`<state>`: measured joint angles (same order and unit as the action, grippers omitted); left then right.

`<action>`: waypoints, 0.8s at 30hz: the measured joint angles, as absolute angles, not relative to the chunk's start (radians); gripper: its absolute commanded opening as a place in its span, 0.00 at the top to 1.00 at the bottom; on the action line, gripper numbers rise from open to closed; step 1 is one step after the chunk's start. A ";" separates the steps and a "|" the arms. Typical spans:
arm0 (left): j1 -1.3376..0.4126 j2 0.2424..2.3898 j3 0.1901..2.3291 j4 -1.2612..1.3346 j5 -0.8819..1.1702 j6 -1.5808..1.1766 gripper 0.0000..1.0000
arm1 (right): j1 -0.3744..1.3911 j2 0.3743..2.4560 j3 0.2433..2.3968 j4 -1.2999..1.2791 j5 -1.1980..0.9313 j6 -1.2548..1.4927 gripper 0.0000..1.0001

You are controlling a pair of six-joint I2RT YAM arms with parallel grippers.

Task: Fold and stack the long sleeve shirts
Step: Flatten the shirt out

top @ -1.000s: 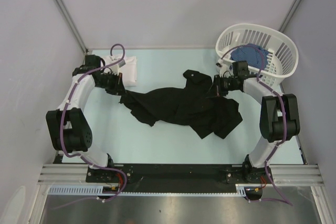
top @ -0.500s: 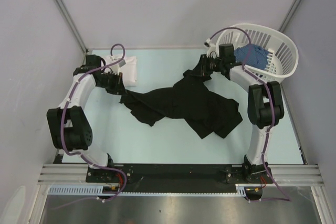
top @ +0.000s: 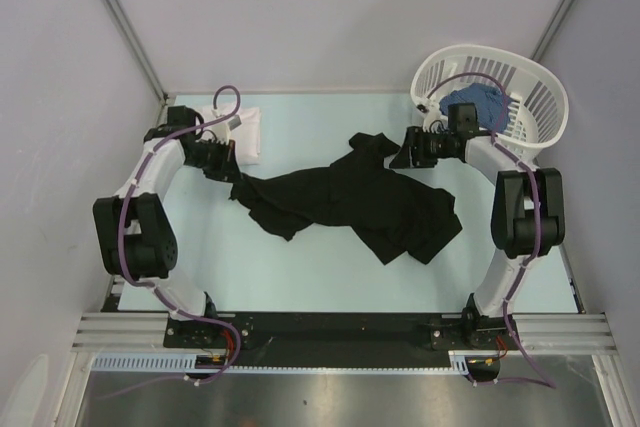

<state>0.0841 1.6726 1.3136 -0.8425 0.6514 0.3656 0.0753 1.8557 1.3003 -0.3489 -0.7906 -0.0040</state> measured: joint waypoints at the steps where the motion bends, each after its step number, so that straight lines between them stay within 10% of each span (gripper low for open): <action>1: 0.084 1.675 1.315 -0.844 0.651 0.366 1.00 | 0.073 1.847 1.291 -0.360 -0.791 -0.017 0.41; 14: 0.085 1.685 1.336 -0.850 0.651 0.367 1.00 | 0.094 1.901 1.257 -0.414 -0.749 -0.134 0.57; 24: 0.085 1.697 1.343 -0.851 0.651 0.368 1.00 | 0.125 1.903 1.254 -0.440 -0.755 -0.153 0.48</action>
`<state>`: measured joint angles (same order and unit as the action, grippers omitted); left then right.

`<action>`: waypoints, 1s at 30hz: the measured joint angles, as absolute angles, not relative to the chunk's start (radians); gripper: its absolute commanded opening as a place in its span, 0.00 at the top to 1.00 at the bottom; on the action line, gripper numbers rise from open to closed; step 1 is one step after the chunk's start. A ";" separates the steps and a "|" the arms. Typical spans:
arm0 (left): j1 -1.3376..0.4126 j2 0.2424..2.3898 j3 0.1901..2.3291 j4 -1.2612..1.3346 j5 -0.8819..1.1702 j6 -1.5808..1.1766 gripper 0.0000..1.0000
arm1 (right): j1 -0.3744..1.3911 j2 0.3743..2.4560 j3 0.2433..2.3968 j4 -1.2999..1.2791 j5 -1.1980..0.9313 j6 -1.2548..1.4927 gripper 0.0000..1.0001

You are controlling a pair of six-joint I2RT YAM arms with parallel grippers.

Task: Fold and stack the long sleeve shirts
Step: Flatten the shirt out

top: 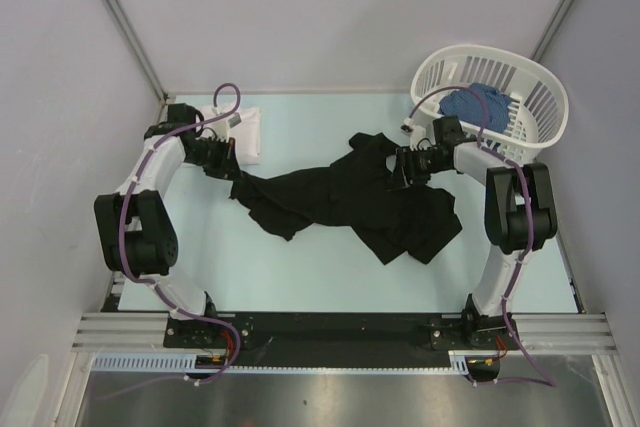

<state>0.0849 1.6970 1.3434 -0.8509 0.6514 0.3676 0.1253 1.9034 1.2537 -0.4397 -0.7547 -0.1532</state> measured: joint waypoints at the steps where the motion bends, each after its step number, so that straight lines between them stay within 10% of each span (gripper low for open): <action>1: 0.085 1.697 1.343 -0.851 0.651 0.368 1.00 | 0.125 1.898 1.247 -0.439 -0.748 -0.154 0.47; 19: 0.085 1.697 1.343 -0.850 0.659 0.374 1.00 | 0.118 1.784 1.169 -0.434 -0.656 -0.161 0.39; 25: 0.085 1.697 1.343 -0.850 0.659 0.374 1.00 | 0.143 1.824 1.158 -0.400 -0.703 -0.102 0.50; 30: 0.085 1.697 1.343 -0.850 0.661 0.375 1.00 | 0.143 1.823 1.158 -0.337 -0.791 -0.024 0.79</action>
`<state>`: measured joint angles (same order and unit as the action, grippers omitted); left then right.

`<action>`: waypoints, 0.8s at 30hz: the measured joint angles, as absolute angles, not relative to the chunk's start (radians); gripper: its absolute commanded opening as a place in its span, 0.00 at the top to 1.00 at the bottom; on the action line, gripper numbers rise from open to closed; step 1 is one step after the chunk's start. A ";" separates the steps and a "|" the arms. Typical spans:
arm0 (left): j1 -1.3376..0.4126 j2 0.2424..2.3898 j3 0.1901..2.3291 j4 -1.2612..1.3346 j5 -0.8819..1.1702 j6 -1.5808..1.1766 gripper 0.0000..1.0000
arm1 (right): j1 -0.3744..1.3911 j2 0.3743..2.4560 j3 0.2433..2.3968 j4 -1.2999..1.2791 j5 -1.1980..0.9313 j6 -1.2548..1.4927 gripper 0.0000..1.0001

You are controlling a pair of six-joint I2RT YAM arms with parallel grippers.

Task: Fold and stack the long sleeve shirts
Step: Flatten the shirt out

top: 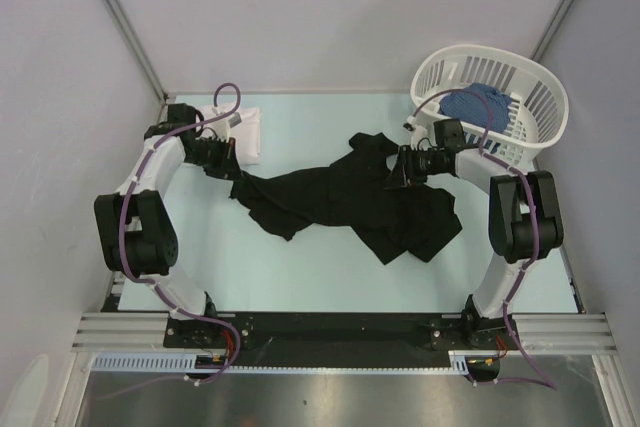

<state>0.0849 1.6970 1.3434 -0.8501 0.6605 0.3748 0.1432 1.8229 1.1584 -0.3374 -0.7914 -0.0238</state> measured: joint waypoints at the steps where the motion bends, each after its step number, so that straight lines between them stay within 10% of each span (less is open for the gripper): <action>1: 0.085 1.697 1.343 -0.850 0.661 0.375 1.00 | 0.143 1.819 1.158 -0.324 -0.806 -0.007 0.84; 3: 0.085 1.697 1.343 -0.850 0.661 0.376 1.00 | 0.143 1.798 1.158 -0.307 -0.828 0.022 1.00; 20: 0.115 1.650 1.277 -0.908 0.631 0.482 1.00 | 0.006 1.475 1.040 -0.591 -0.894 -0.242 1.00; 24: 0.115 1.650 1.276 -0.918 0.622 0.502 1.00 | 0.003 1.482 0.980 -0.627 -0.896 -0.257 0.47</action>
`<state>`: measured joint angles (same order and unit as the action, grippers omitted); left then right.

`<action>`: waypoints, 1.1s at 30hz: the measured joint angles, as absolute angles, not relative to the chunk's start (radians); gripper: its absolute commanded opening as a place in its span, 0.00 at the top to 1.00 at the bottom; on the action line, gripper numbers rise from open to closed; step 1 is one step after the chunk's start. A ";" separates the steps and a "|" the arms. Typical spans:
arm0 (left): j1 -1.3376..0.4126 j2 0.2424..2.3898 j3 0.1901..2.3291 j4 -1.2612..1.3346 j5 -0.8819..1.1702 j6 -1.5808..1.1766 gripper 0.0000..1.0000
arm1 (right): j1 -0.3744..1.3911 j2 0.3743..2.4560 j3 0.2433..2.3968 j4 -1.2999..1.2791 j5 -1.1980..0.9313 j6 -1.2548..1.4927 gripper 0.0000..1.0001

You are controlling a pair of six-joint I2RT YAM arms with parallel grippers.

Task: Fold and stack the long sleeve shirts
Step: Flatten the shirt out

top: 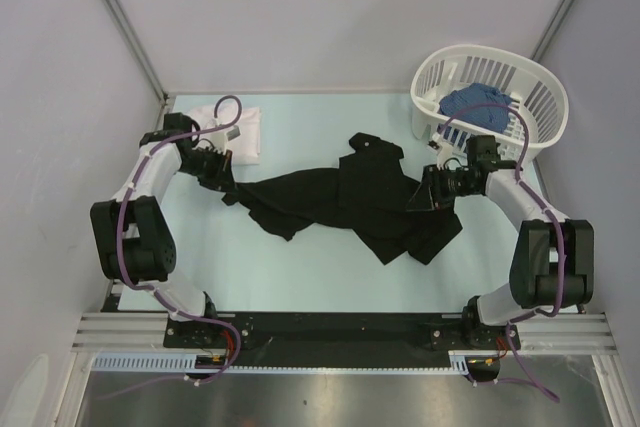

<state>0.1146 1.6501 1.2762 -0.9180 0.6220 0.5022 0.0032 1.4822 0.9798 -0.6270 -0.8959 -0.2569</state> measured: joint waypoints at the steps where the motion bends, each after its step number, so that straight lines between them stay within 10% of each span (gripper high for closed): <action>1: 0.115 1.650 1.276 -0.920 0.620 0.506 1.00 | 0.006 1.489 0.973 -0.625 -0.896 -0.241 0.40; 8: 0.115 1.650 1.276 -0.926 0.612 0.510 1.00 | 0.007 1.583 0.969 -0.540 -0.888 -0.141 0.12; 33: 0.115 1.665 1.277 -0.929 0.604 0.514 1.00 | -0.015 1.745 1.047 -0.363 -0.836 -0.010 0.21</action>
